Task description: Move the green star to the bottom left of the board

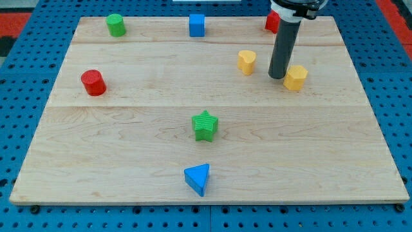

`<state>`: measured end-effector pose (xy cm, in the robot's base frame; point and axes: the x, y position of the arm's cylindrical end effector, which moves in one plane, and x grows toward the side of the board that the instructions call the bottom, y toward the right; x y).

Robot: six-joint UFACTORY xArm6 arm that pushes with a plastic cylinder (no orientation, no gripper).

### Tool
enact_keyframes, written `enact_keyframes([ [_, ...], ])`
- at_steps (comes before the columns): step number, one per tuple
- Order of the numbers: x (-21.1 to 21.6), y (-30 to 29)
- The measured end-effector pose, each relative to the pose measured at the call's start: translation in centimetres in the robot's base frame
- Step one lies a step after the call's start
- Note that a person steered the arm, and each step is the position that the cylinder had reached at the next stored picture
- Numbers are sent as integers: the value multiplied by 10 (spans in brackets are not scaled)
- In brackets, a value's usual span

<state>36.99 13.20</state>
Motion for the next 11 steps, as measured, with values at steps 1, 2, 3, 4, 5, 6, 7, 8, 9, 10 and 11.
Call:
enact_keyframes([
  [1,0,0],
  [2,-19,0],
  [3,-29,-9],
  [4,-29,-46],
  [5,-46,-60],
  [6,-63,-60],
  [7,-80,-60],
  [8,-92,-59],
  [9,-85,-59],
  [10,-48,-59],
  [11,-3,-59],
])
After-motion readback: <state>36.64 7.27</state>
